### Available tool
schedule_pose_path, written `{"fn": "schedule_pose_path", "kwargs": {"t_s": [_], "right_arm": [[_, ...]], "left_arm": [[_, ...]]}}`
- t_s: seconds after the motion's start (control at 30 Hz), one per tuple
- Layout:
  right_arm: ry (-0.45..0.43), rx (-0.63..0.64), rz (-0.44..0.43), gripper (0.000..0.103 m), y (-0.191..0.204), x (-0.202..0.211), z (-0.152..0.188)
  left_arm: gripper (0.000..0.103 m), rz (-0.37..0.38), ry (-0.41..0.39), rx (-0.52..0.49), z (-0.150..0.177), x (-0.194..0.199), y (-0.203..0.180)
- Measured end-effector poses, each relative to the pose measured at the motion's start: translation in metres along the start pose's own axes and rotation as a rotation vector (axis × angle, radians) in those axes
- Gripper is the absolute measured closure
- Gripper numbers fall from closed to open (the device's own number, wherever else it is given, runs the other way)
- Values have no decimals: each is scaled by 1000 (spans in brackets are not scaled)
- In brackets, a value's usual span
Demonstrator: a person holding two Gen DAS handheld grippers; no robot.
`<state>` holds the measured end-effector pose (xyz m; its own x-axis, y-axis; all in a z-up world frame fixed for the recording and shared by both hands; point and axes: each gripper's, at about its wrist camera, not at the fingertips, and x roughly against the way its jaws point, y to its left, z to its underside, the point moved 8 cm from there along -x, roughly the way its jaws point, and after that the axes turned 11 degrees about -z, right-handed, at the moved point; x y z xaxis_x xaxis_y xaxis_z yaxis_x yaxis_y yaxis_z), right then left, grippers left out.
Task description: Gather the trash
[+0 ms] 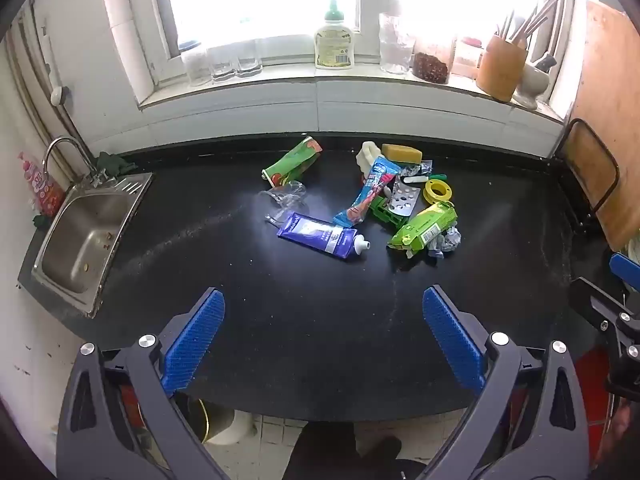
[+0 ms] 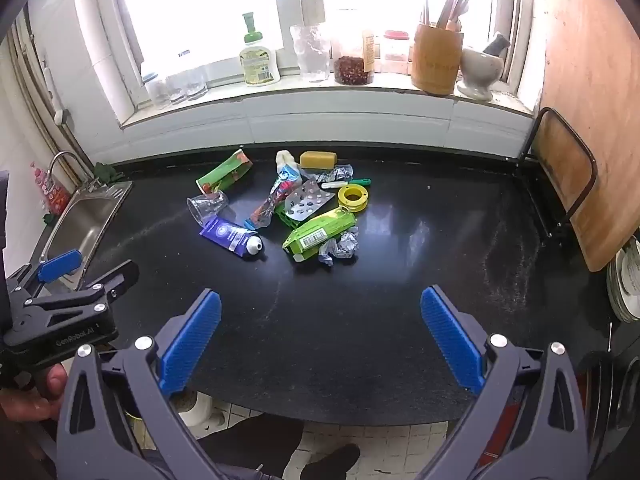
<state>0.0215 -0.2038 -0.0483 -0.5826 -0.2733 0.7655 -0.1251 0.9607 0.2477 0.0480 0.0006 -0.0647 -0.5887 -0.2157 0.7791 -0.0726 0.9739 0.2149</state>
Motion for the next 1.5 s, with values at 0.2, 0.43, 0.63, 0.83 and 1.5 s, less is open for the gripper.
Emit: {"fn": "schedule_pose_path", "kwargs": {"t_s": [0.2, 0.43, 0.63, 0.83, 1.5], "right_arm": [[15, -9, -18, 6, 1, -4, -1], [23, -2, -19, 6, 1, -11, -4], [18, -1, -24, 6, -1, -10, -8], [14, 2, -25, 6, -3, -10, -10], [15, 15, -26, 6, -1, -6, -12]], "left_arm": [[6, 3, 14, 9, 1, -5, 0], [6, 22, 21, 20, 0, -9, 2], [6, 24, 23, 23, 2, -9, -2], [6, 24, 20, 21, 4, -6, -6], [6, 26, 22, 22, 0, -9, -3]]}}
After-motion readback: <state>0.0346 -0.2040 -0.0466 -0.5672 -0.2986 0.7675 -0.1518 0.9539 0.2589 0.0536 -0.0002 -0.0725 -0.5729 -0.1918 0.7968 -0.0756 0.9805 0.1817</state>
